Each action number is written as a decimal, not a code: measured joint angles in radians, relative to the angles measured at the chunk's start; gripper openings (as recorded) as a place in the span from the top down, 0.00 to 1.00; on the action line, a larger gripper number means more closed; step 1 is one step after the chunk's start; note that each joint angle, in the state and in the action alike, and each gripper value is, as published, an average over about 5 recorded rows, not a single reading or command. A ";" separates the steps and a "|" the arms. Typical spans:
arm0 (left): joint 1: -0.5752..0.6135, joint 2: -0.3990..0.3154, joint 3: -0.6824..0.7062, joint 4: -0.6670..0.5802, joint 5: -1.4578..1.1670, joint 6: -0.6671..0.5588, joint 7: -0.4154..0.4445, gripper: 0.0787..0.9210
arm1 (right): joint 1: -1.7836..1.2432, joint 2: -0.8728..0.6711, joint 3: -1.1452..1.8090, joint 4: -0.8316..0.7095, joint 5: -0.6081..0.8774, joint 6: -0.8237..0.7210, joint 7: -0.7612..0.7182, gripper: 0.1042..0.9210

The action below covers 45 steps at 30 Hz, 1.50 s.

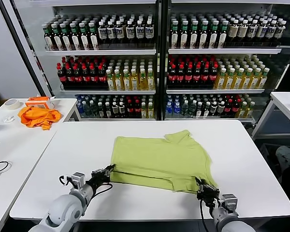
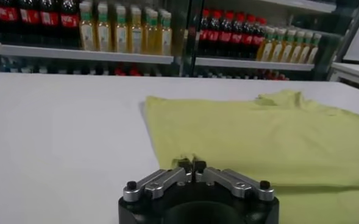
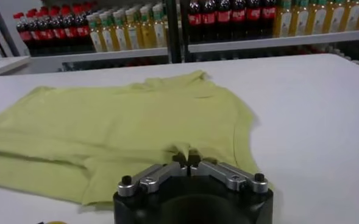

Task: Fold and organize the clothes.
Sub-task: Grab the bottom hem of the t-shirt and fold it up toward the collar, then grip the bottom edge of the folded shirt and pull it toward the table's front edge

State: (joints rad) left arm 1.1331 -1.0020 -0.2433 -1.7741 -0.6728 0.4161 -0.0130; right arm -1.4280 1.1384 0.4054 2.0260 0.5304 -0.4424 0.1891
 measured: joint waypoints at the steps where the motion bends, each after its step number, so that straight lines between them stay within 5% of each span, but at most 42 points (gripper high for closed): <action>1: -0.009 -0.001 0.003 0.011 0.002 -0.001 0.004 1.00 | 0.004 0.001 -0.002 -0.002 -0.001 -0.002 0.000 0.98; 9: -0.059 -0.017 0.012 0.082 0.018 -0.007 0.010 0.91 | 0.027 0.000 0.006 -0.004 -0.002 -0.029 0.008 0.72; 27: -0.013 0.016 -0.042 0.007 0.014 -0.003 -0.008 0.26 | -0.069 -0.001 0.072 0.053 -0.064 -0.039 0.033 0.14; 31: 0.022 0.017 -0.046 -0.034 0.017 0.018 -0.024 0.15 | -0.092 0.006 0.073 0.055 -0.077 -0.034 0.037 0.12; 37: 0.062 0.012 -0.048 -0.074 0.041 0.066 -0.052 0.12 | -0.102 0.015 0.068 0.047 -0.078 -0.025 0.040 0.13; 45: 0.080 0.014 -0.041 -0.092 0.073 0.111 -0.078 0.22 | -0.102 0.021 0.061 0.031 -0.052 -0.011 0.039 0.39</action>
State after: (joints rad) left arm 1.2127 -0.9883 -0.2841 -1.8663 -0.5995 0.5273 -0.0907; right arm -1.5295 1.1592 0.4665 2.0567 0.4784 -0.4536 0.2279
